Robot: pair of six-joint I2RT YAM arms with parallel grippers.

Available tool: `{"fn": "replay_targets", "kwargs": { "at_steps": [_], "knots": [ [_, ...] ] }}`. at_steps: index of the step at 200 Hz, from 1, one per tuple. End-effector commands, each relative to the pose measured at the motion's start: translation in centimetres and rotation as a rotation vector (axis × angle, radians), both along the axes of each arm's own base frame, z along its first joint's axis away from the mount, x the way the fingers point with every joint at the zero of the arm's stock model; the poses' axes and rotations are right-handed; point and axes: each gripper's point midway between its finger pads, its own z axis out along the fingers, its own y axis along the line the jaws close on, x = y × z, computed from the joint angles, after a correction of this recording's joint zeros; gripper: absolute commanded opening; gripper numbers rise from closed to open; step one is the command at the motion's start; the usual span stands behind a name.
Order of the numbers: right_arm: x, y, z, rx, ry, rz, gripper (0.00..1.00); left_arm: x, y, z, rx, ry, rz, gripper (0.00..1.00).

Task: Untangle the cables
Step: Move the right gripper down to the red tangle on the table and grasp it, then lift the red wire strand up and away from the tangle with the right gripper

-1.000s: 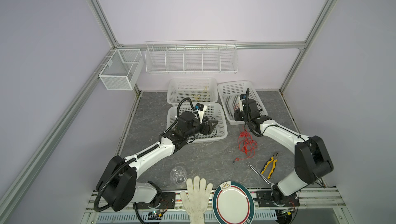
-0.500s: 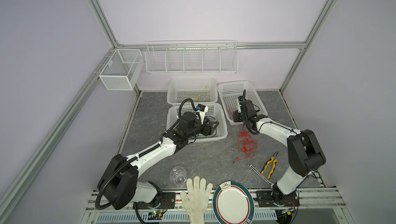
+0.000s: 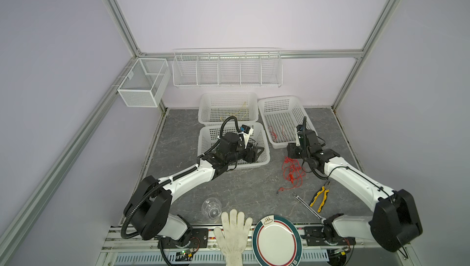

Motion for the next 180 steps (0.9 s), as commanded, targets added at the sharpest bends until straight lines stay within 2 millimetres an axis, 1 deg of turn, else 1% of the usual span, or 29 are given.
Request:
{"fn": "replay_targets", "kwargs": {
  "at_steps": [1, 23, 49, 69, 97, 113, 122, 126, 150, 167, 180],
  "knots": [
    [-3.5, -2.3, -2.8, -0.056, 0.141, -0.068, 0.64, 0.1, -1.0, 0.1, 0.028, -0.019, -0.019, 0.70],
    [-5.2, -3.0, -4.4, -0.064, 0.204, -0.090, 0.64, 0.1, -1.6, -0.5, 0.069, -0.021, -0.023, 0.69],
    [-6.5, -2.7, -5.5, -0.030, 0.248, -0.084, 0.54, -0.2, -2.1, -0.7, 0.080, -0.014, -0.041, 0.69],
    [-6.9, -2.4, -6.0, -0.005, 0.261, -0.077, 0.49, -0.2, -2.1, -0.6, 0.076, -0.016, -0.045, 0.69],
    [-6.8, -1.9, -6.3, 0.016, 0.270, -0.066, 0.31, -0.4, -2.3, -0.7, 0.072, -0.009, -0.050, 0.69],
    [-6.7, -1.3, -6.2, 0.033, 0.270, -0.044, 0.17, -0.5, -2.4, -0.7, 0.072, -0.007, -0.055, 0.69],
    [-6.6, -1.0, -5.9, 0.038, 0.261, -0.026, 0.09, -0.6, -2.4, -0.7, 0.070, -0.007, -0.060, 0.69],
    [-6.6, -0.8, -5.7, 0.038, 0.253, -0.016, 0.07, -0.7, -2.4, -0.8, 0.072, -0.005, -0.061, 0.69],
    [-6.4, 0.3, -3.4, 0.046, 0.171, 0.058, 0.06, -0.9, -2.5, -0.5, 0.066, -0.005, -0.070, 0.69],
    [-6.7, 1.8, -0.9, 0.076, 0.087, 0.165, 0.06, -1.2, -2.8, -0.1, 0.045, -0.007, -0.090, 0.69],
    [-7.3, 3.2, 1.3, 0.102, 0.025, 0.265, 0.06, -1.4, -3.1, 0.4, 0.024, -0.010, -0.107, 0.70]
  ]
}}
